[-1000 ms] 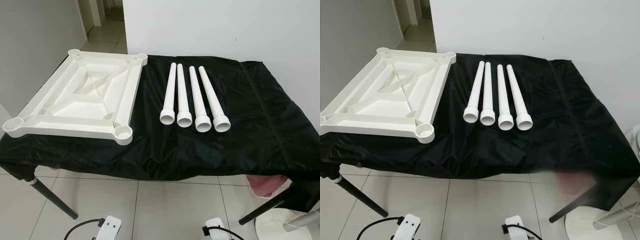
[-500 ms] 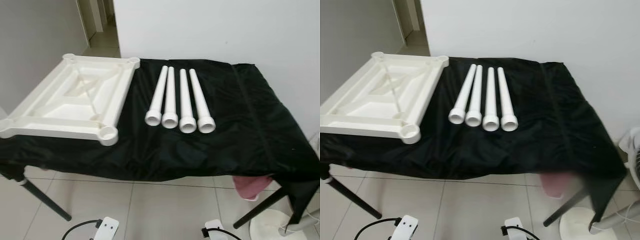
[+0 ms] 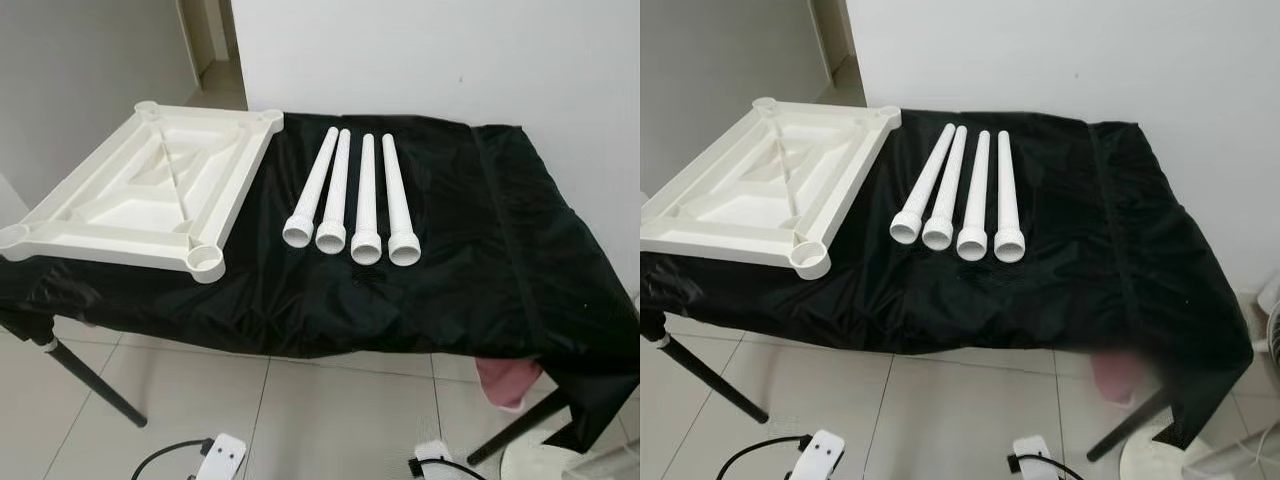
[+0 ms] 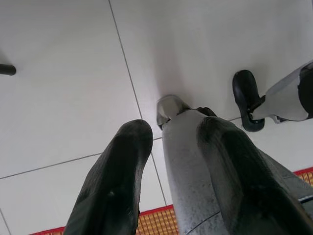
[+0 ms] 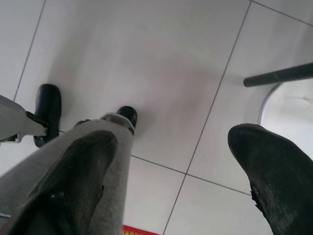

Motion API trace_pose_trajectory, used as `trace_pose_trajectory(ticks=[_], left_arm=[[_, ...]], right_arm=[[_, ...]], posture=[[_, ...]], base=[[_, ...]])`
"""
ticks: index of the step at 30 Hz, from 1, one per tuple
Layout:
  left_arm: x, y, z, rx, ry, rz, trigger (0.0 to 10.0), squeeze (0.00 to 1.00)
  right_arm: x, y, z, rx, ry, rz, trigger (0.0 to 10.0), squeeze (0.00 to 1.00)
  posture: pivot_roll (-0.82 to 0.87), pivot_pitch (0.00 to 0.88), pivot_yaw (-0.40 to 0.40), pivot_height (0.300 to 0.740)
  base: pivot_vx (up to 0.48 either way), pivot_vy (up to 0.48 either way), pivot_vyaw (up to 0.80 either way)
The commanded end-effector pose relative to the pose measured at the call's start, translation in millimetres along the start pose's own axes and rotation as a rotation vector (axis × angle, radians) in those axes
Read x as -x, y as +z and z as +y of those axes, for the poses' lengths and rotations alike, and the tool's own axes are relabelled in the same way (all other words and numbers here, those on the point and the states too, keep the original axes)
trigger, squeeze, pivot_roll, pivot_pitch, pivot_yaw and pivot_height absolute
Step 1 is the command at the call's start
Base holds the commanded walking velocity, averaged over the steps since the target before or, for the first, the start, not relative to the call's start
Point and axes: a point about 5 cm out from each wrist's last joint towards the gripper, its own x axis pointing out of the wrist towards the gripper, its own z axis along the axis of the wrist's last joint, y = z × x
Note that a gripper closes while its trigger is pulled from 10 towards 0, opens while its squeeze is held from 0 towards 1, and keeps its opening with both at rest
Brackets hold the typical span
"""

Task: Building children table

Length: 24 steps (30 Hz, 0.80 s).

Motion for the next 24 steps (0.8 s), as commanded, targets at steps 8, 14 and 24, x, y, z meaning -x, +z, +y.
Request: trace_pose_trajectory(ticks=[8,14,24], left_arm=[[2.8,11,8.8,-0.064,-0.030,-0.102,10.0,0.00],[5.1,26,12.0,-0.141,-0.081,-0.209,10.0,0.00],[16.4,54,20.8,-0.169,-0.190,-0.429,10.0,0.00]], right_arm=[[-0.8,13,-2.1,-0.041,0.042,-0.091,10.0,0.00],[-0.9,30,-4.6,-0.012,0.058,-0.201,10.0,0.00],[6.6,53,-0.1,0.082,0.227,-0.402,10.0,0.00]], posture=[[-0.03,0.004,0.035,0.740],[-0.02,0.015,0.025,0.740],[-0.03,0.029,0.019,0.740]], base=[[0.000,0.000,0.00],[0.000,0.000,0.00],[0.000,0.000,0.00]])
